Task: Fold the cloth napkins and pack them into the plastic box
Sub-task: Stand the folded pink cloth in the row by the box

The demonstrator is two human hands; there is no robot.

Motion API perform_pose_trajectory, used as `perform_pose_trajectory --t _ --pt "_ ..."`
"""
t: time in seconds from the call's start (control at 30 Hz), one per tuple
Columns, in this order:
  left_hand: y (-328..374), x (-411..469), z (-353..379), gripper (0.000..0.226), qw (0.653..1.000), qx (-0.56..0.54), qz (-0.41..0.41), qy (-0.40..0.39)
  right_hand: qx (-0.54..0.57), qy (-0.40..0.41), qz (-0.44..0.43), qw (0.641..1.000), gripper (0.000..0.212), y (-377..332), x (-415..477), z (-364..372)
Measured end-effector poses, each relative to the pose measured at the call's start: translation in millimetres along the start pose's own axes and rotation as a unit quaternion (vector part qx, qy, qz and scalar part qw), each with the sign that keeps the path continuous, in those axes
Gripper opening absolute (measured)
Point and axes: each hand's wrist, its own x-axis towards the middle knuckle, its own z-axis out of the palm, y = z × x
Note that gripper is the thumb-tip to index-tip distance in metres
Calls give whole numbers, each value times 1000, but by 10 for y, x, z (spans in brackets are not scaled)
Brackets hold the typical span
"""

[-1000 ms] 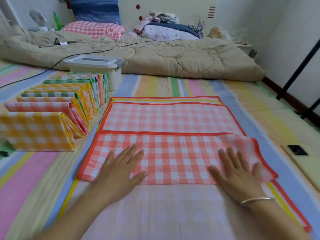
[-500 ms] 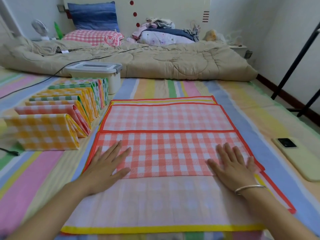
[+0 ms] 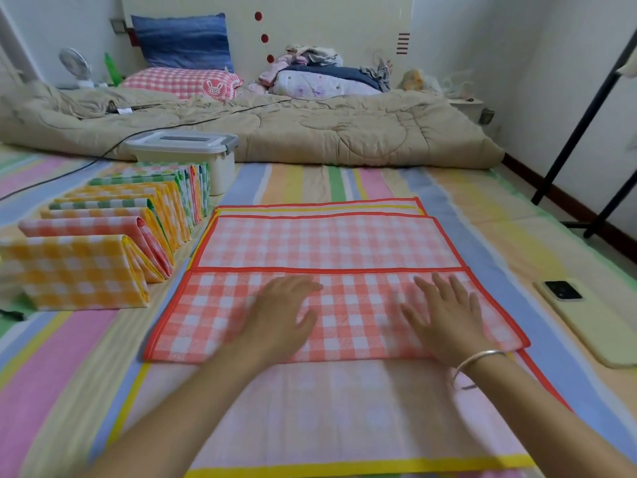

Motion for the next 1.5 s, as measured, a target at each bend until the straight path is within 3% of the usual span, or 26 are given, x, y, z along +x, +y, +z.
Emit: perform_pose_trajectory --t 0.2,0.37,0.63,0.77,0.93,1.0,1.1,1.23,1.33,1.5 --pt "69 121 392 75 988 127 65 -63 -40 14 -127 991 59 -436 479 -96" --pt "-15 93 568 68 988 123 74 -59 -84 -5 -194 977 58 -794 1258 -89" --pt "-88 77 787 57 986 127 106 9 -197 -42 -168 965 60 -1195 2193 49" --pt "-111 94 823 57 986 130 106 11 -229 -74 -155 958 79 -1208 2355 -42" --pt "-124 100 843 57 986 130 102 9 -235 -5 -185 954 98 -1171 2304 -174" --pt "-119 106 818 58 987 124 100 14 -223 56 -206 951 83 -1152 2192 -226" --pt "-90 91 754 58 990 103 99 17 -157 170 -248 941 39 -1108 1967 -344" --pt "-98 91 675 74 997 32 66 29 -59 337 -331 879 16 -970 1497 -523" --pt "-117 87 636 72 997 7 52 64 -13 369 -353 860 13 -878 1023 -612" --pt "-91 58 629 59 992 -5 65 104 23 333 -325 885 10 -706 327 -495"
